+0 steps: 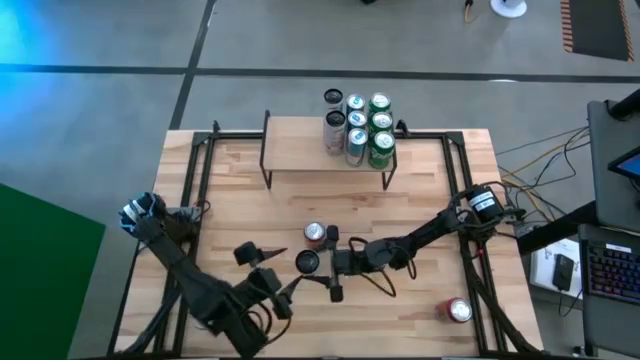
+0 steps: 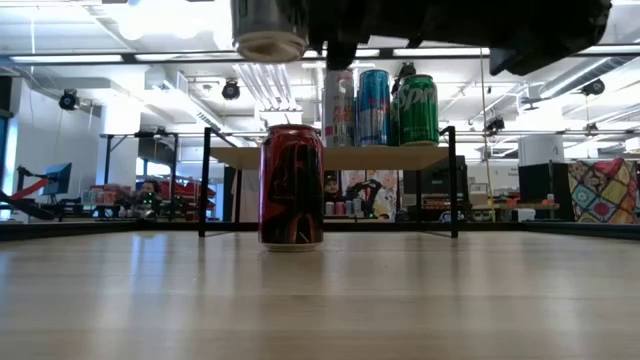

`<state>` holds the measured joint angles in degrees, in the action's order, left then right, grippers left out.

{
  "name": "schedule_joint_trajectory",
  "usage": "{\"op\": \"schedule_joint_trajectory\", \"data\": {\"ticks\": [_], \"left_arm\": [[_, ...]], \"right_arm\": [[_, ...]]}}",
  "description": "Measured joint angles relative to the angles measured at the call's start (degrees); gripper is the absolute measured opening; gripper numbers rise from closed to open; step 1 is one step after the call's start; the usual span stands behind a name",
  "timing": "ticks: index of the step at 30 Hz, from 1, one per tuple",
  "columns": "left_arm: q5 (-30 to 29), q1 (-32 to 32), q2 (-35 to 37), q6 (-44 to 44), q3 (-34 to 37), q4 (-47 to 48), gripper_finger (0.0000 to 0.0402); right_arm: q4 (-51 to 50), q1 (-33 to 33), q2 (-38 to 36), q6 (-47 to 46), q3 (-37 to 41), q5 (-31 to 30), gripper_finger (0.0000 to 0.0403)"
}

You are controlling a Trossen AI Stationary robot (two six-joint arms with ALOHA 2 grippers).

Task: Place canned beverage on shelf
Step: Put the white pink soda can on the shelf aligned with the other white pink soda cans

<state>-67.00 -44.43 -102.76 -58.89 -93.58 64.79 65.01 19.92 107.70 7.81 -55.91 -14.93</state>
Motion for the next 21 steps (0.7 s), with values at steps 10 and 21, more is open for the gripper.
{"op": "schedule_joint_trajectory", "data": {"ticks": [10,21], "left_arm": [[3.7,3.9,1.1,25.6,0.8,-18.6,0.0329],[7.1,4.7,3.0,42.0,1.9,-34.3,0.0278]], "right_arm": [[5.0,0.4,-0.4,6.5,1.3,1.1,0.0258],[4.1,-1.1,-3.5,6.8,2.6,10.6,0.0258]]}}
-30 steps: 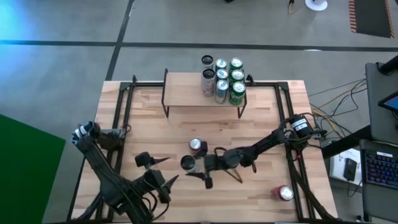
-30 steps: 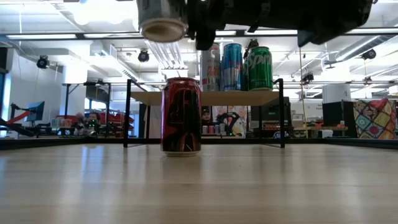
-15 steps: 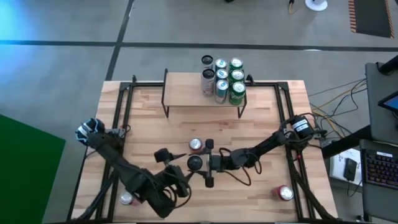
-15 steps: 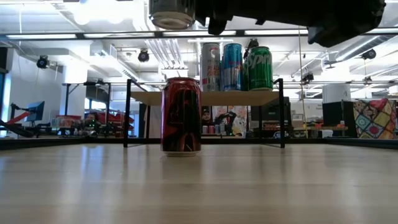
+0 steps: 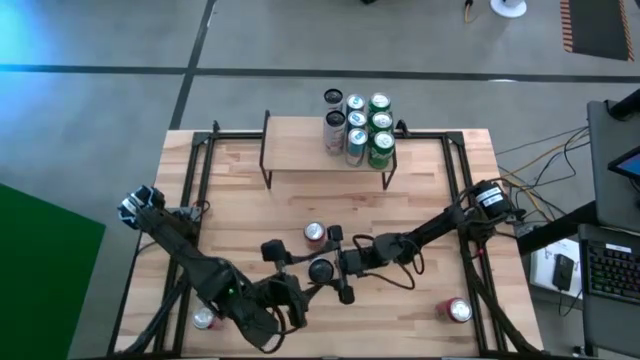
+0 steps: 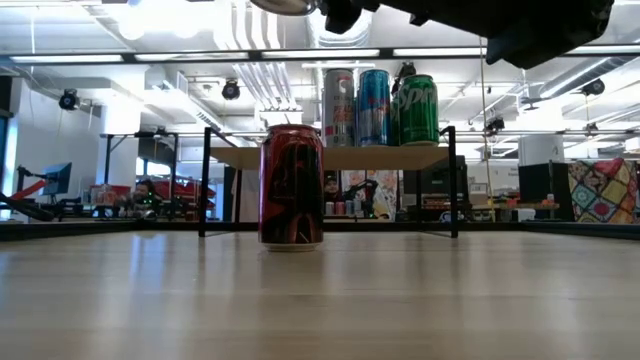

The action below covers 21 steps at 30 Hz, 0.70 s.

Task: Place canned beverage on shelf
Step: Put the white pink soda can on the shelf aligned with the other white pink soda cans

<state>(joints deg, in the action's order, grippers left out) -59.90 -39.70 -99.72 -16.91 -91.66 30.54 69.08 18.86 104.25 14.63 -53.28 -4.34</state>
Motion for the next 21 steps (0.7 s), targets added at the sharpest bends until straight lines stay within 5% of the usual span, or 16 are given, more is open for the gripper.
{"op": "schedule_joint_trajectory", "data": {"ticks": [21], "left_arm": [[5.3,3.2,0.1,4.2,0.3,-3.2,0.0256]], "right_arm": [[-2.3,-1.5,-0.2,-0.3,0.1,1.3,0.0262]]}}
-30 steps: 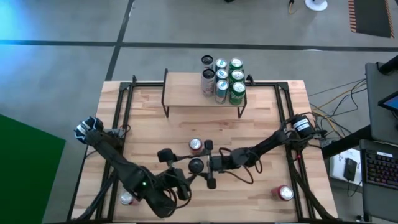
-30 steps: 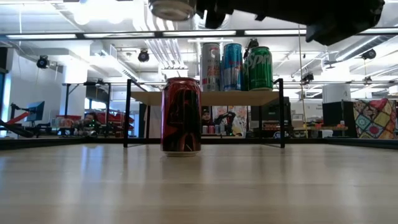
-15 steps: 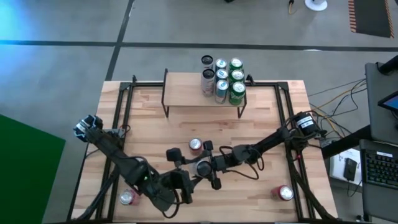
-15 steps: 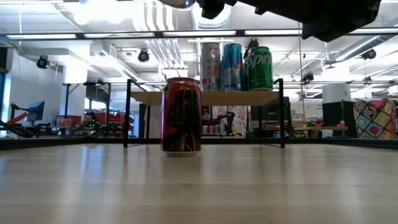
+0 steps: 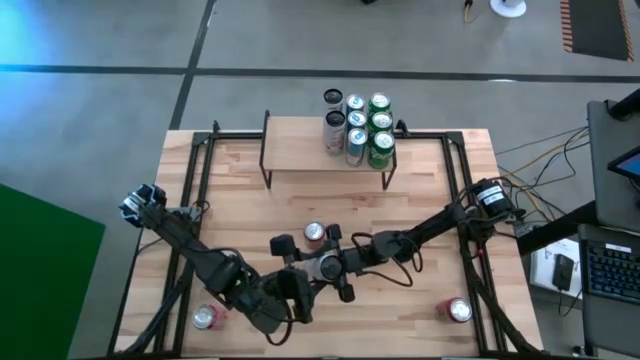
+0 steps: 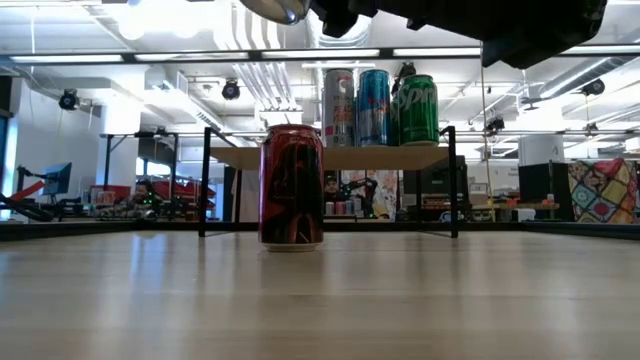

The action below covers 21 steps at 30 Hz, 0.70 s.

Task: Place canned beverage on shelf
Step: Put the white pink soda can on the shelf aligned with the other white pink soda cans

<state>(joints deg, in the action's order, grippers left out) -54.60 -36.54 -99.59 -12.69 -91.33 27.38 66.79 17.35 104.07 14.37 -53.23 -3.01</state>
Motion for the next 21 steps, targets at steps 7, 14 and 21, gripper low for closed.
{"op": "schedule_joint_trajectory", "data": {"ticks": [7,14,21], "left_arm": [[-3.8,0.1,0.5,0.0,0.0,1.0,0.0244],[-5.2,2.3,5.3,-0.1,0.0,6.0,0.0245],[-1.1,9.8,13.7,2.4,5.5,5.7,0.0245]], "right_arm": [[-1.5,-1.2,-0.5,-2.8,0.2,-3.3,0.0312],[-8.6,0.2,-7.6,-7.2,6.5,-19.0,0.0330],[-6.7,3.5,-21.3,-13.6,20.3,-22.6,0.0326]]}}
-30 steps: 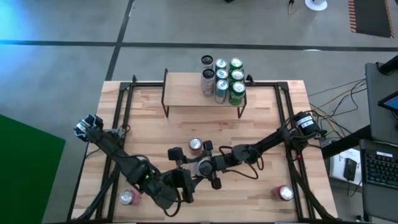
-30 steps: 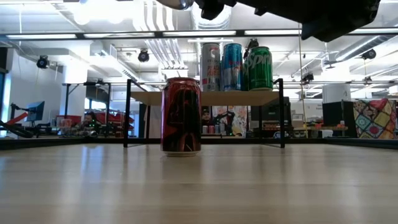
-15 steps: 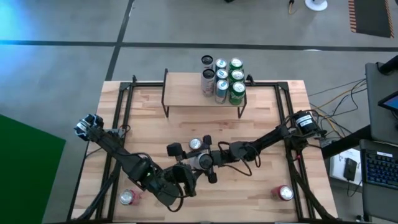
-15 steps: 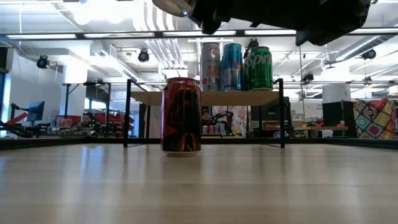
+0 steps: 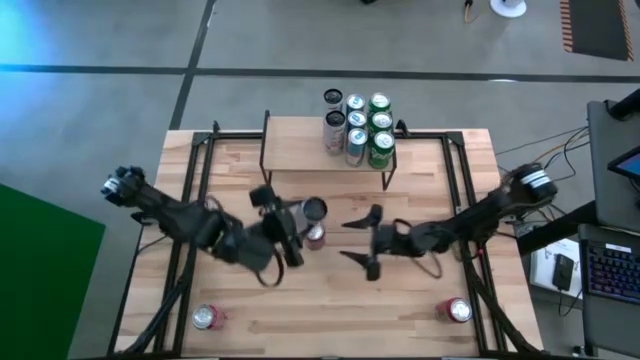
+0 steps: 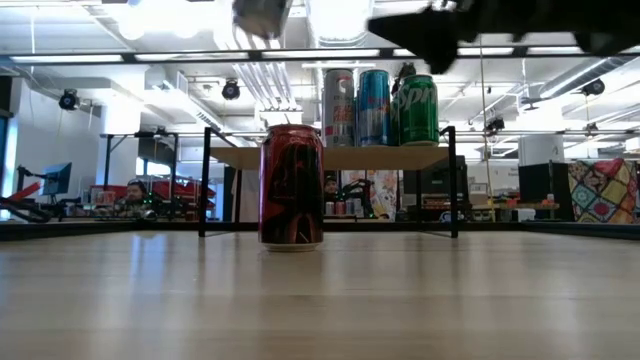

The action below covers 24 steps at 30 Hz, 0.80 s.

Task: Place canned beverage on shelf
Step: Put the white pink soda can on the shelf aligned with the other white pink soda cans

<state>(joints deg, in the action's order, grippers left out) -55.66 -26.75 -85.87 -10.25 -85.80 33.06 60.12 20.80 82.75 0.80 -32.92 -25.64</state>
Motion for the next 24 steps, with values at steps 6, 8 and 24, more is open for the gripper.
{"op": "schedule_joint_trajectory", "data": {"ticks": [6,8,24], "left_arm": [[11.4,9.1,9.9,8.9,18.5,-25.2,0.0245],[18.5,13.1,12.8,12.5,26.0,-38.2,0.0245],[50.3,40.7,5.6,13.5,39.8,-65.0,0.0245]], "right_arm": [[-0.2,3.3,-9.4,-4.3,9.1,-2.1,0.0326],[-0.2,4.2,-11.4,-5.0,11.2,-4.8,0.0325],[-0.3,6.2,-16.5,-8.7,20.0,-18.1,0.0325]]}}
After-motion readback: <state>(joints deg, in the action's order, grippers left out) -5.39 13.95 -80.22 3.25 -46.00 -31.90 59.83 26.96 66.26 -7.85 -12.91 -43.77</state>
